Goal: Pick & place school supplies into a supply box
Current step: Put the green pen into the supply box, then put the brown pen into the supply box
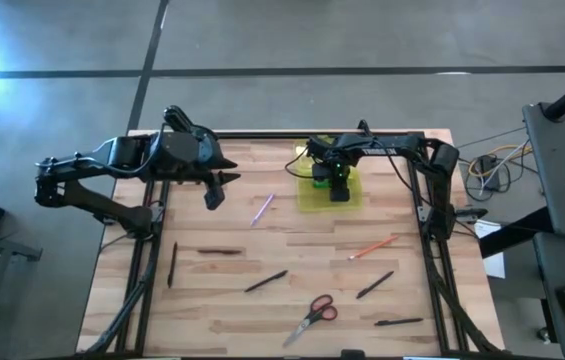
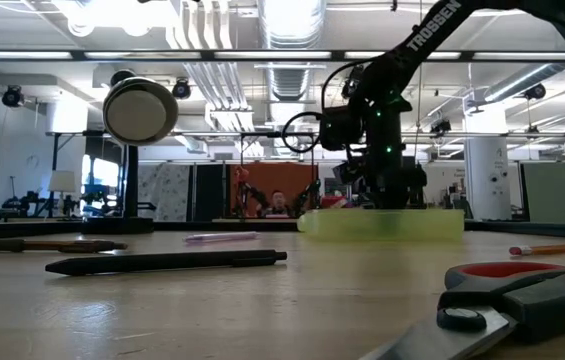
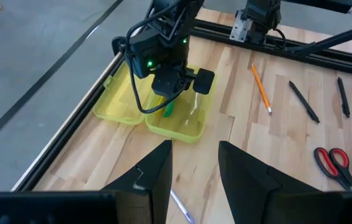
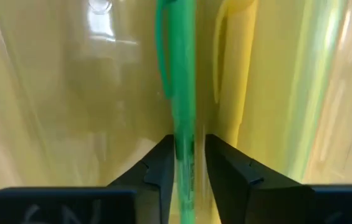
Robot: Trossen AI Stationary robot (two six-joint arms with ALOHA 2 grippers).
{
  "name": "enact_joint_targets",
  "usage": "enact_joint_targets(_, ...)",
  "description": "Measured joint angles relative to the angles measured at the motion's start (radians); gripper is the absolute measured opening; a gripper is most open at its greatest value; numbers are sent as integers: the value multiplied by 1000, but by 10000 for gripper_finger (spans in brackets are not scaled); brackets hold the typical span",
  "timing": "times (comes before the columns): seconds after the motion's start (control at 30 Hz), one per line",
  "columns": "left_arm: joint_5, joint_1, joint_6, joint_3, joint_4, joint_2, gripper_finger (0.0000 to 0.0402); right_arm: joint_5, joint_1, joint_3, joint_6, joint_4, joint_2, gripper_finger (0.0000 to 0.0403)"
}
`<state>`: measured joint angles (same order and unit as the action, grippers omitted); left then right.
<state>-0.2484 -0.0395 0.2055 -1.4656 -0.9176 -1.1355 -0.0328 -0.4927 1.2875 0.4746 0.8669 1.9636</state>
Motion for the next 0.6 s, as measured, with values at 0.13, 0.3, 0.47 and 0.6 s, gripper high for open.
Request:
enact_joint_targets(0.13,0,0,7,0,0,0,114,-3,1,0,-17,20,-3,103)
enact_joint_targets(0.3,0,0,8,0,0,0,114,1,2,0,-53,40,-42,111)
enact_joint_targets(0.47,0,0,7,0,0,0,114,11,9,-1,-68,47,-126,107)
enact_joint_targets(0.6,0,0,3,0,0,0,114,12,11,0,-137,43,-196,101)
